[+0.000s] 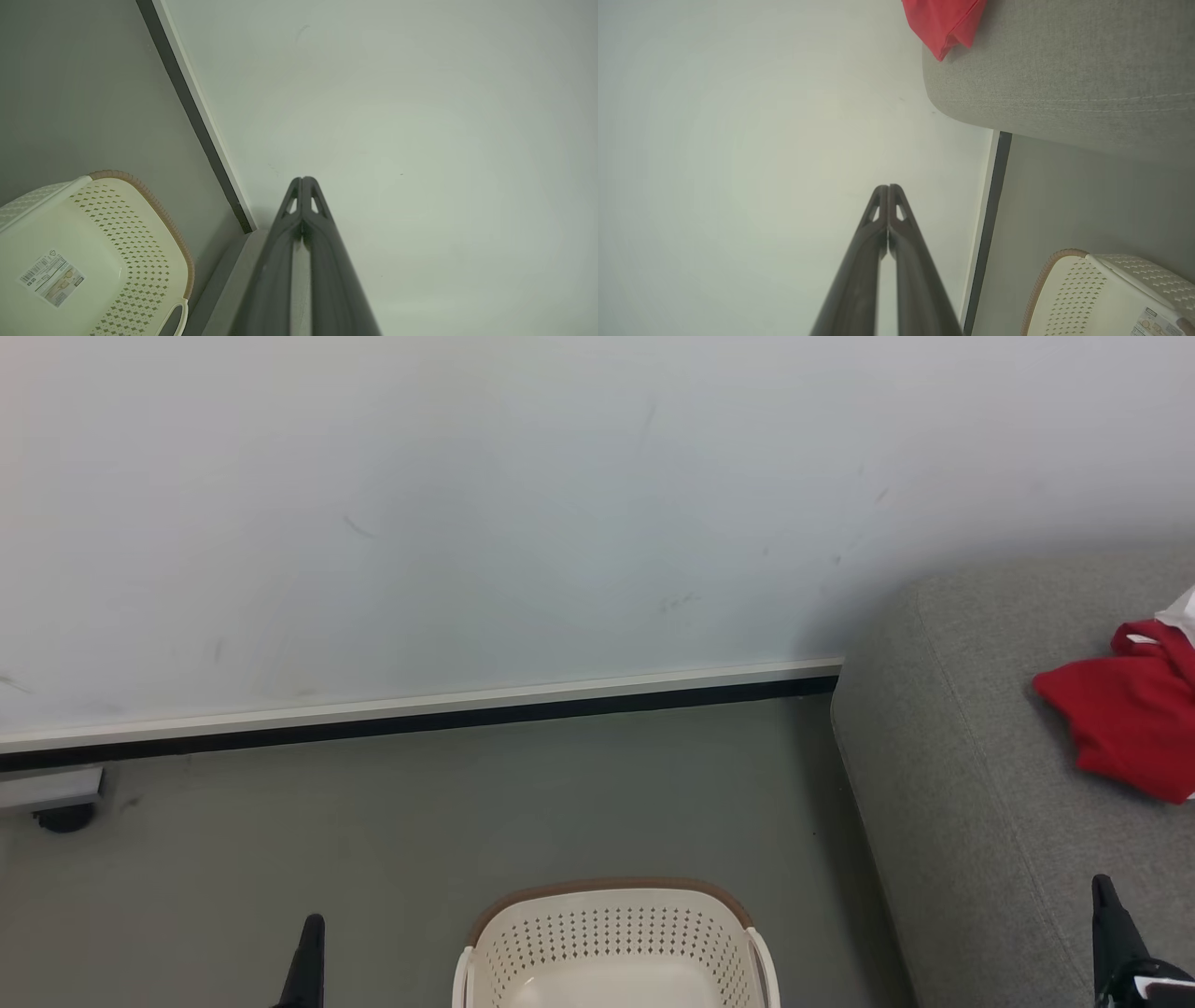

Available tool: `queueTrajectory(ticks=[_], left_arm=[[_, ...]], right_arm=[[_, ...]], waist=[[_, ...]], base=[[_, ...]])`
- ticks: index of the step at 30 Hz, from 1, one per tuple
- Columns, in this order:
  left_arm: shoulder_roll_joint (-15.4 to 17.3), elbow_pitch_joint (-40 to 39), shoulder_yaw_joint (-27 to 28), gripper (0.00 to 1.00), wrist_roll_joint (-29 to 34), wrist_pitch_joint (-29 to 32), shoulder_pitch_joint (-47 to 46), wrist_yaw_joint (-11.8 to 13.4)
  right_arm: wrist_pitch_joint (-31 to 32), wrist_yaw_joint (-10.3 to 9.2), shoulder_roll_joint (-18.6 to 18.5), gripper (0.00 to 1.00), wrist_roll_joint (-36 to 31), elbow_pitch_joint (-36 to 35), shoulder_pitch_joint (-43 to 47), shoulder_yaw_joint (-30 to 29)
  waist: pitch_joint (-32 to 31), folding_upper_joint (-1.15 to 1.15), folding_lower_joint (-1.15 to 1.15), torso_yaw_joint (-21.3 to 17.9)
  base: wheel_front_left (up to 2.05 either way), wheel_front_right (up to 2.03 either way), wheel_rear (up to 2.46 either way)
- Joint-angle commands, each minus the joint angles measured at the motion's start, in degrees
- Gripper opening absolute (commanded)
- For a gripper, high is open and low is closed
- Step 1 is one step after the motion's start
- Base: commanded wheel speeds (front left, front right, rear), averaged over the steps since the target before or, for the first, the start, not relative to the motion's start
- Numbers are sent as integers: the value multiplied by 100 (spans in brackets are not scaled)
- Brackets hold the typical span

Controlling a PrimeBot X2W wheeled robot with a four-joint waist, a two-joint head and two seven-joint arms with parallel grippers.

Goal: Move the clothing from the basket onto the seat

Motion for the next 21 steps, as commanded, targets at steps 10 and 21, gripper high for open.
queueTrajectory(ticks=[10, 21], left_arm=[[1, 22, 5, 0, -508, 104, -157, -40], [-1, 46, 2, 0, -910, 188, -206, -53]], right_arm=[[42, 2, -127, 0, 641, -14, -82, -20], [64, 2, -210, 0, 1184, 0, -133, -23]], waist=[[34, 0, 0, -16], [70, 0, 0, -32]], base=[[0, 0, 0], [0, 0, 0]])
